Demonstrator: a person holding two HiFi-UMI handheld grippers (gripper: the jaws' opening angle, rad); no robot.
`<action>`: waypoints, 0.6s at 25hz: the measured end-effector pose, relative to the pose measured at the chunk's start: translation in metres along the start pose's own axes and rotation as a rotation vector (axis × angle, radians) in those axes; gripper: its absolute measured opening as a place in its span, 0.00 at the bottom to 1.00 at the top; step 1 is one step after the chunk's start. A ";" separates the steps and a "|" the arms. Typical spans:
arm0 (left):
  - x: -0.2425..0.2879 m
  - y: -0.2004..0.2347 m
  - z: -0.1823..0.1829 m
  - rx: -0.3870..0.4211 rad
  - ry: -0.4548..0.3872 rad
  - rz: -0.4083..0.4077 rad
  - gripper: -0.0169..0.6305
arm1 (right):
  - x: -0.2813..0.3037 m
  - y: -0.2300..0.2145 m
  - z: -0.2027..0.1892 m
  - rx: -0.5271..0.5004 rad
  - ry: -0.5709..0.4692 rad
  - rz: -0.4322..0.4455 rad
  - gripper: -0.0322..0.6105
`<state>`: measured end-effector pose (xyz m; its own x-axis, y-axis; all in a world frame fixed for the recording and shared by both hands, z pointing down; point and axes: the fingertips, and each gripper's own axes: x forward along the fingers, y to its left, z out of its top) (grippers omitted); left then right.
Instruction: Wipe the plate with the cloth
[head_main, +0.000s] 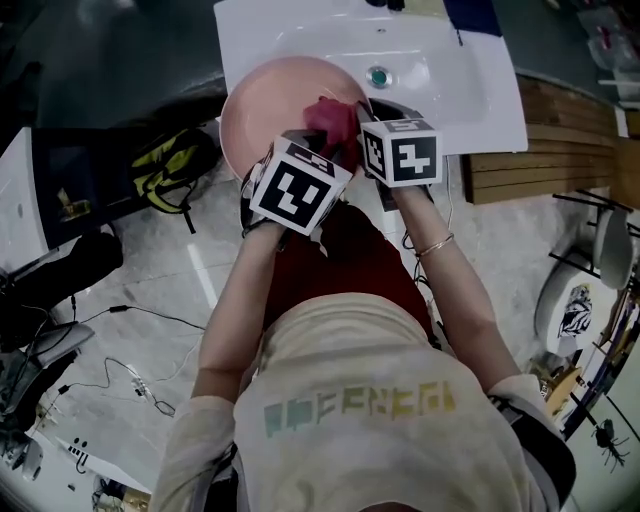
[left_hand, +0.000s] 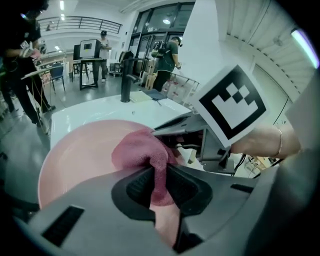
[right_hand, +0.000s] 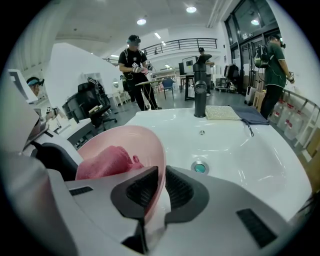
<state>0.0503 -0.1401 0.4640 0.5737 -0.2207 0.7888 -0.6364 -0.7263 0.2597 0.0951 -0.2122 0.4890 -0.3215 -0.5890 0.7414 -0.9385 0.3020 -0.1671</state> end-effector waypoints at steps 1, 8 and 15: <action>0.002 -0.001 -0.004 0.007 0.010 0.001 0.13 | 0.000 0.000 0.001 -0.005 -0.001 -0.006 0.16; -0.005 -0.002 -0.022 0.005 0.027 0.014 0.13 | -0.002 -0.001 0.001 -0.028 -0.003 -0.016 0.16; -0.020 0.006 -0.040 -0.019 0.038 0.031 0.13 | -0.003 0.001 0.001 -0.042 -0.001 -0.023 0.16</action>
<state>0.0146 -0.1141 0.4720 0.5338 -0.2174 0.8172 -0.6633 -0.7071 0.2451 0.0951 -0.2110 0.4861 -0.3001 -0.5968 0.7441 -0.9396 0.3196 -0.1225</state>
